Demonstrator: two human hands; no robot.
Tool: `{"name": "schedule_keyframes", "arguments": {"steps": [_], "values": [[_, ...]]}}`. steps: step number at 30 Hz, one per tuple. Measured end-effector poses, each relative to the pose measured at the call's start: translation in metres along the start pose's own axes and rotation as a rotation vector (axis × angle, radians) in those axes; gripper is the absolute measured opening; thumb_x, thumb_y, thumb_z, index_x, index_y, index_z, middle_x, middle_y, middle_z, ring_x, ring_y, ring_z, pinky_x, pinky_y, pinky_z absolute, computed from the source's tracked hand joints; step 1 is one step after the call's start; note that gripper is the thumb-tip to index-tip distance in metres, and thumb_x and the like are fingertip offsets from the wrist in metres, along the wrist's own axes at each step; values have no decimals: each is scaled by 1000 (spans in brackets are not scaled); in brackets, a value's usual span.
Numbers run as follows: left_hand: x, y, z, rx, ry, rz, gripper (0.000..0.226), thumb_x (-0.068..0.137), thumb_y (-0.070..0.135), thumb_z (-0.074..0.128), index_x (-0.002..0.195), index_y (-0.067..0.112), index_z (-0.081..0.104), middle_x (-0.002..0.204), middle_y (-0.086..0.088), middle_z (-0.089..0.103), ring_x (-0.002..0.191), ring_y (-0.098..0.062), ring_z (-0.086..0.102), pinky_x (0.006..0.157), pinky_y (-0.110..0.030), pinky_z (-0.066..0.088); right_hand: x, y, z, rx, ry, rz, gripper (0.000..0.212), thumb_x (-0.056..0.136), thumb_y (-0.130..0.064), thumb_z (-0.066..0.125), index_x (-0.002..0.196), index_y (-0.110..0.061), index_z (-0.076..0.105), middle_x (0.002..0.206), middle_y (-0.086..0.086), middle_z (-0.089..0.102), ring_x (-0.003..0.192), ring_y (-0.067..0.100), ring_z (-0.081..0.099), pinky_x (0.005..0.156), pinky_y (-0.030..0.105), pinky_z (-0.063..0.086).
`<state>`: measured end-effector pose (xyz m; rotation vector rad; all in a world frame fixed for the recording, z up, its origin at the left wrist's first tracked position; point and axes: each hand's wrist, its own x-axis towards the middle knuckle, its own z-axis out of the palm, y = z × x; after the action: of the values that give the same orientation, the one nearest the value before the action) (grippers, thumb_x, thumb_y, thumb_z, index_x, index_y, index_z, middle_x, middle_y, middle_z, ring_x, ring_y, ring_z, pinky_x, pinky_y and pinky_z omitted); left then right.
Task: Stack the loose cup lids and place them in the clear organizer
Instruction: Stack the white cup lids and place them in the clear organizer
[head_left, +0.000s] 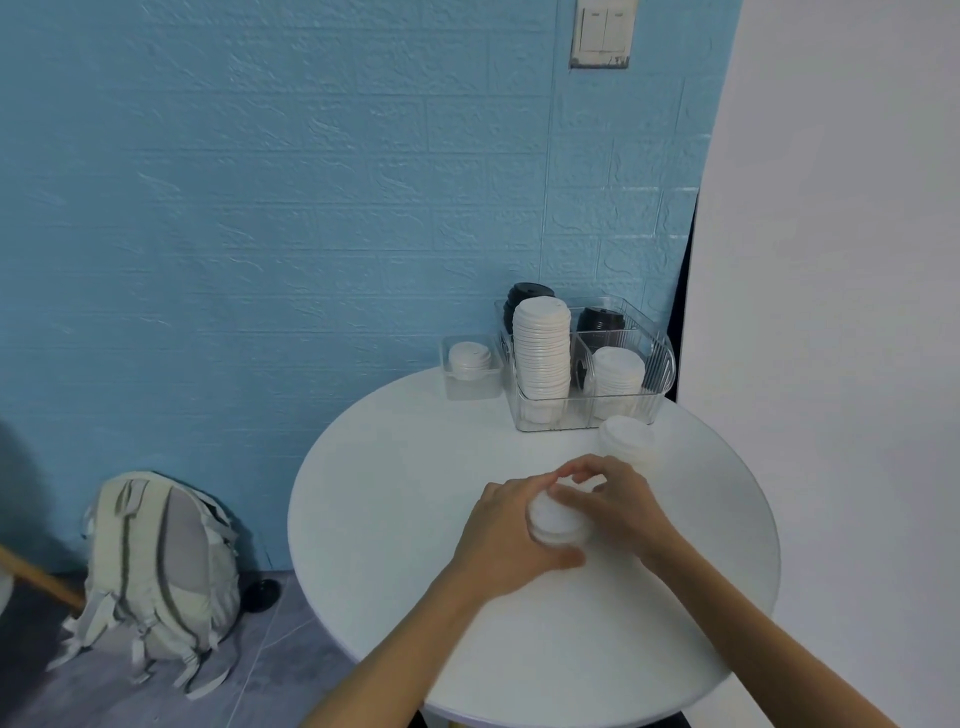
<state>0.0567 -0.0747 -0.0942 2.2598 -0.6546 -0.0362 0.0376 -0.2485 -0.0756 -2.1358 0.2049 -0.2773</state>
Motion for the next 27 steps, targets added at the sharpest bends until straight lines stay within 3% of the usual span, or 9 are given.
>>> {"name": "schedule_keyframes", "arguments": {"steps": [3,7,11,14,16,19,22,24,27], "values": [[0,1,0,-20,24,6,78,74,52,85,143,47,50,137,15,58,126,-12,44,101,-25,40,4,7,-1,19,-21,-4,7,86,-35,79,92,-32,77,102,-10,71,94,7,66,82,25,49],[1,0,1,-42,40,-21,79,74,56,85,144,41,52,133,15,58,124,-10,45,99,-22,39,8,8,-2,-52,-73,-19,7,91,-32,74,95,-28,78,94,-13,75,89,0,67,80,23,50],[2,-1,4,-46,46,-11,68,72,61,83,134,48,58,124,19,59,118,-8,45,99,-24,41,10,10,-1,-100,-102,-26,5,91,-31,74,88,-36,74,89,-17,73,83,-3,64,73,13,44],[2,0,5,12,63,-18,73,72,68,79,138,44,56,132,22,56,121,-8,43,104,-26,38,13,13,1,-251,-68,-19,3,92,-43,71,94,-45,71,111,-12,59,106,11,52,98,29,42],[3,0,5,30,65,-20,71,73,68,78,137,45,56,131,24,57,120,-8,44,101,-26,37,11,11,0,-351,-68,4,12,92,-50,68,102,-46,71,118,-9,48,117,17,44,107,37,35],[3,0,6,49,61,-34,71,74,68,77,137,45,55,132,25,56,124,-8,44,96,-24,30,11,6,-6,-424,-38,-49,27,89,-53,70,112,-40,70,118,-5,52,117,22,48,103,37,36],[4,-3,7,42,58,-58,77,73,68,78,140,42,53,139,24,54,129,-7,41,101,-24,28,23,0,-23,-379,267,-124,36,82,-53,78,107,-29,69,111,1,58,108,27,54,92,38,37],[4,-4,7,29,59,-69,77,72,68,79,141,42,53,140,25,53,131,-7,40,103,-24,28,36,-1,-35,-358,392,-50,47,80,-57,77,114,-26,66,123,6,57,117,31,51,98,43,36],[5,-4,8,23,55,-75,77,72,68,79,141,43,53,139,26,53,131,-6,39,103,-24,29,57,5,-43,-394,345,106,76,77,-69,72,134,-23,56,142,9,52,132,34,45,108,49,34]]}}
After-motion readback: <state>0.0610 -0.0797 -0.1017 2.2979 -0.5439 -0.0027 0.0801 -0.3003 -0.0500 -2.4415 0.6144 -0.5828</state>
